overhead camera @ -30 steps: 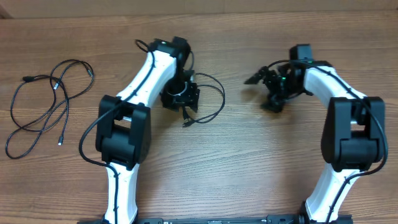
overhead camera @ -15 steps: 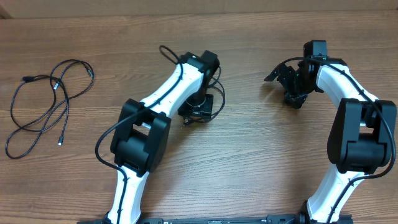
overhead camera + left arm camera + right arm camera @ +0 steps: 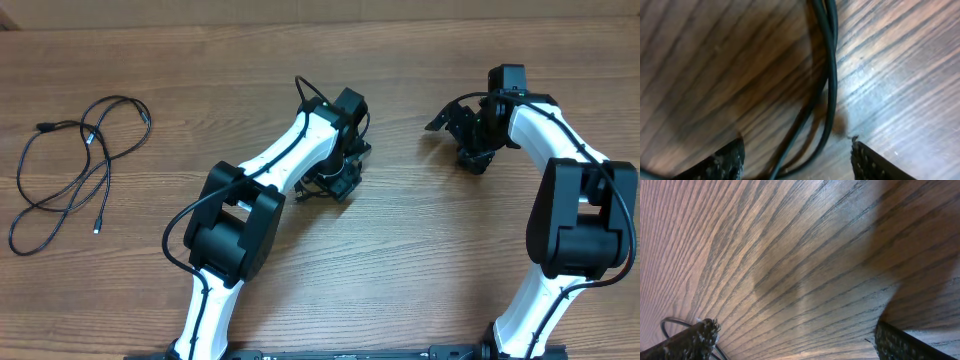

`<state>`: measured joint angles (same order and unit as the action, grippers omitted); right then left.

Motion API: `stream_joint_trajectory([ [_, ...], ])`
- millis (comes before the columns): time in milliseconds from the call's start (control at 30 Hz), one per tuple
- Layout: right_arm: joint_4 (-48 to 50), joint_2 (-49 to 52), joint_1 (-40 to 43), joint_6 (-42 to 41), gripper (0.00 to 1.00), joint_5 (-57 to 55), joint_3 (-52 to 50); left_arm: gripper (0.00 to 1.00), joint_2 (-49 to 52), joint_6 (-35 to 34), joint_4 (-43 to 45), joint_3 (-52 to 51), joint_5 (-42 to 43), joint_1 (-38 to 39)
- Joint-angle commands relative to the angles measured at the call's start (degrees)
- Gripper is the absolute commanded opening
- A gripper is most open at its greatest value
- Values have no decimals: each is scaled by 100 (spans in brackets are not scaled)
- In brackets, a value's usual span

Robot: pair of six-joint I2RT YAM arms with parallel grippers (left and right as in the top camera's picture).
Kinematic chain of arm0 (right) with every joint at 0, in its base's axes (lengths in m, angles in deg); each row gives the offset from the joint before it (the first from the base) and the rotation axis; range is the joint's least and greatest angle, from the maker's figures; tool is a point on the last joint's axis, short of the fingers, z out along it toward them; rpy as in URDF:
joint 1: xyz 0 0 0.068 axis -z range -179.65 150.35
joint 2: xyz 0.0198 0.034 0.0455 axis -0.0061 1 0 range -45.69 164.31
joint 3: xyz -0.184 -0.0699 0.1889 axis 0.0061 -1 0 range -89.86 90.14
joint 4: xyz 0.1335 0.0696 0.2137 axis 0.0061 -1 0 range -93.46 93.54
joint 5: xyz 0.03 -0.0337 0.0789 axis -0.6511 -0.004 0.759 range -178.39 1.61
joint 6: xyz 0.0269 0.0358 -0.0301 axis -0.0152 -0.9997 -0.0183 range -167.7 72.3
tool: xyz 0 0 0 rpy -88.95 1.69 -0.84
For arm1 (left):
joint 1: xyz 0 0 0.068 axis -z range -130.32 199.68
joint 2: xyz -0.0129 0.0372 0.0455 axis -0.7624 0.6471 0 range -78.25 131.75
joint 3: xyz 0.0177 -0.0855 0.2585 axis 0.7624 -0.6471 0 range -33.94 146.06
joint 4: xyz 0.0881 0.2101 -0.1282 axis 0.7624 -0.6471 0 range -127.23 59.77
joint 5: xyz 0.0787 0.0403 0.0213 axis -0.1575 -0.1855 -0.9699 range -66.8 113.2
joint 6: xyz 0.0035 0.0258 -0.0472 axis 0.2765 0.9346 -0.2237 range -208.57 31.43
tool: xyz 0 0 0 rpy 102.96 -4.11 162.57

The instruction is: Untangle cables

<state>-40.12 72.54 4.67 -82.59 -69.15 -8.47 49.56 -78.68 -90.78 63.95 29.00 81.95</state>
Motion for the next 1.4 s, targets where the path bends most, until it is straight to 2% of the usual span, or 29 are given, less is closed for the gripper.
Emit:
stream_joint_trajectory([
  [0,9,146,37,85,100,-424,-72,63,-28,155,302,-101,221,70],
  [67,9,146,37,85,100,-424,-72,49,-28,-42,461,-101,223,120],
  [133,9,146,37,85,100,-424,-72,40,-28,-181,490,-107,219,195],
  [233,9,146,37,85,100,-422,-74,37,-26,-179,498,-144,216,289],
  [400,9,146,37,85,100,-422,-74,22,-2,-192,518,-249,212,428],
  [567,9,146,37,85,100,-424,-72,21,35,-330,555,-256,120,472],
  [667,9,146,37,85,100,-424,-72,4,35,-330,557,-256,122,472],
  [833,9,146,37,85,100,-424,-72,4,20,-382,417,-160,107,433],
  [967,9,146,37,85,100,-422,-72,4,-55,-739,46,232,111,330],
  [1233,9,146,37,85,100,-422,-72,4,-374,-977,-415,1005,83,92],
  [1367,9,146,37,85,100,-424,-72,4,-387,-1300,-651,1108,-581,-81],
])
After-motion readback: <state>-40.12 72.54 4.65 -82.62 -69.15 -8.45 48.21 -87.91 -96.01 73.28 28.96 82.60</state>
